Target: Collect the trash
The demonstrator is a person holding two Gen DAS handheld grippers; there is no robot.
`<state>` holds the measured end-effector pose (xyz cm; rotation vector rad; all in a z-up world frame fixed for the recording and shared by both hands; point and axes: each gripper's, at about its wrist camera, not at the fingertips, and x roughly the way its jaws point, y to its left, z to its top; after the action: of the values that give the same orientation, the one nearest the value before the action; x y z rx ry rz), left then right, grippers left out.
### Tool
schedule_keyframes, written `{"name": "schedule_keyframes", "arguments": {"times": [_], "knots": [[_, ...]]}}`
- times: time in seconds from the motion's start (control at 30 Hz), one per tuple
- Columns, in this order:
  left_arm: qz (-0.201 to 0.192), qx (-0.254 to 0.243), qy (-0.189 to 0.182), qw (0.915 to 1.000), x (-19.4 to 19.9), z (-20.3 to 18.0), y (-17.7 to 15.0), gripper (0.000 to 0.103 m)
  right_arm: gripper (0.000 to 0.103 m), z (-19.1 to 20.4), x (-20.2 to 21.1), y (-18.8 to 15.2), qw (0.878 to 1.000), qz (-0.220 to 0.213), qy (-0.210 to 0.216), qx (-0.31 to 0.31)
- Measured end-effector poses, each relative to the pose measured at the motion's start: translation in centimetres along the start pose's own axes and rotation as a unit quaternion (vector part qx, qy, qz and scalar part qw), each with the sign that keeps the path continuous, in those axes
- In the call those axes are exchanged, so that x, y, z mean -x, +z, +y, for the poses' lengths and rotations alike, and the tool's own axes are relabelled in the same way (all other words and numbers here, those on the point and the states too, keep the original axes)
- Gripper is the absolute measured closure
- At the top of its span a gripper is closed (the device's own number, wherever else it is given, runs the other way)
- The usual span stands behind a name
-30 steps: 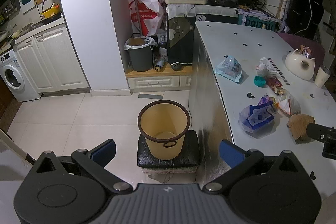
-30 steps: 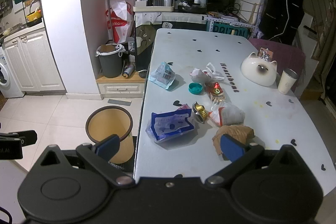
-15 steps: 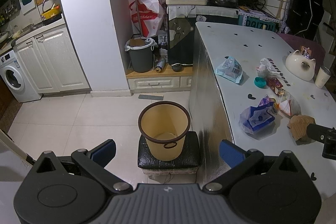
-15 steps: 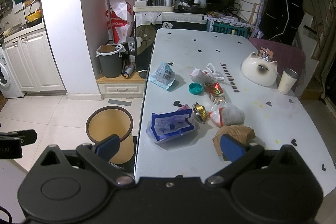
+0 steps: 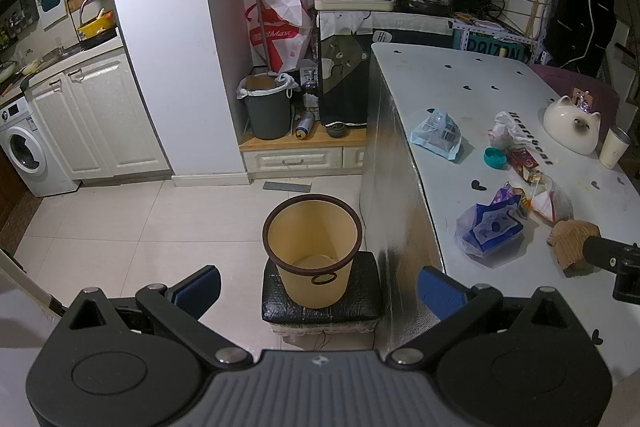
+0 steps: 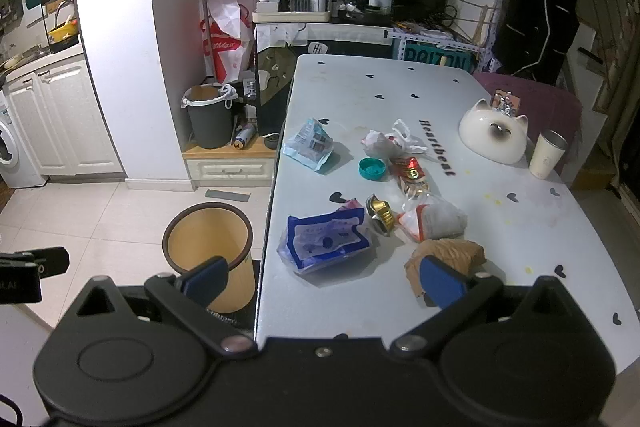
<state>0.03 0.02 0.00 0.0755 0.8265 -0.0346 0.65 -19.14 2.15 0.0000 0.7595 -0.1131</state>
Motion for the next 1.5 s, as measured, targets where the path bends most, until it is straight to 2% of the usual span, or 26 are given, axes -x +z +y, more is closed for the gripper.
{"name": "schedule_keyframes", "arguments": {"times": [1.3, 1.5], "knots": [[-0.003, 0.0, 0.001, 1.0, 0.1, 0.0, -0.1, 0.0, 0.0, 0.1, -0.1, -0.5, 1.0, -0.002, 0.001, 0.0], [-0.011, -0.004, 0.003, 0.9999, 1.6, 0.8, 2.4, 0.0, 0.0, -1.0, 0.3, 0.1, 1.0, -0.008, 0.001, -0.003]]}}
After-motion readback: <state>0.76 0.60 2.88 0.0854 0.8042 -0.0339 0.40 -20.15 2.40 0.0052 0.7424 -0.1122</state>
